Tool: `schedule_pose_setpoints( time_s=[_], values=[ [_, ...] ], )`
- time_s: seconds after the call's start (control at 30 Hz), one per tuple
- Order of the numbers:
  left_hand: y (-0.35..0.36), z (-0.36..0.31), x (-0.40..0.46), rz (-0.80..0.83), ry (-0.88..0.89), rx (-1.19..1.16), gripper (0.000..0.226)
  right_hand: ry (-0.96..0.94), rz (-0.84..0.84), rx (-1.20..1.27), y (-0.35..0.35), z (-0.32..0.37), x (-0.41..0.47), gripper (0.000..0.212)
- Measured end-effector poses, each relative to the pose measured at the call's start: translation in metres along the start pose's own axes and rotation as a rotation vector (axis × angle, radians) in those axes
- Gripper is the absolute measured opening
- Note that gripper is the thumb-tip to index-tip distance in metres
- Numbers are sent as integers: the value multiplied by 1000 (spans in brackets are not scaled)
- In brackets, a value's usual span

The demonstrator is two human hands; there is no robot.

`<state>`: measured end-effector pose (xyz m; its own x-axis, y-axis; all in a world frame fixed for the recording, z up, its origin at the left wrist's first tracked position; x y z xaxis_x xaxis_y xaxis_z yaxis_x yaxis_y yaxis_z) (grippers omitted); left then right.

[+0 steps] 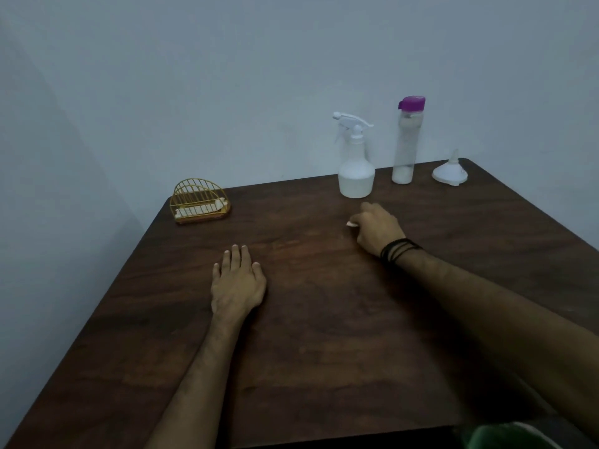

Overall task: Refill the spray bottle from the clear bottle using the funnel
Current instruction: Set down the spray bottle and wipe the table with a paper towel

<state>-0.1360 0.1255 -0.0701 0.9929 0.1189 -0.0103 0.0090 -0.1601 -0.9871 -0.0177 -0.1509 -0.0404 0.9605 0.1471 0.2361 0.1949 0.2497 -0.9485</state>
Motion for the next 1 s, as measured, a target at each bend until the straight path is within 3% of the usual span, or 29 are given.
schedule_pose_setpoints(
  time_s=[0.13,0.27,0.4,0.5,0.6,1.0],
  values=[
    [-3,-13,1,49,-78,-39,66,-152,18,44,2,36,-42,32],
    [-2,-51,-1,99,-65,-57,68,-230,258,173,-5,55,-55,32],
    [3,-87,-11,90,51,-63,65,58,495,838,-12,15,-54,24],
    [8,-108,-18,80,107,-65,64,308,371,1278,-9,-22,-68,24],
    [12,-126,-20,64,147,-78,64,382,253,1450,-9,-42,-84,18],
    [27,-181,-45,95,400,-167,62,425,89,1393,-32,-84,-142,21]
  ],
)
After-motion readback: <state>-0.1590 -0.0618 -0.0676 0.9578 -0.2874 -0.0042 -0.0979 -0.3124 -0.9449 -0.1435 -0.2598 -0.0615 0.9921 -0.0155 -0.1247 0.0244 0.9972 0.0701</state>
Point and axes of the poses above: each hand's wrist, its own x-axis towards the middle knuckle, its own y-axis out of the palm, z = x × y, the point moved 5 cm from there along x, towards the middle knuckle, and after that the axes turned 8 degrees about y, right-handed, at the moved point
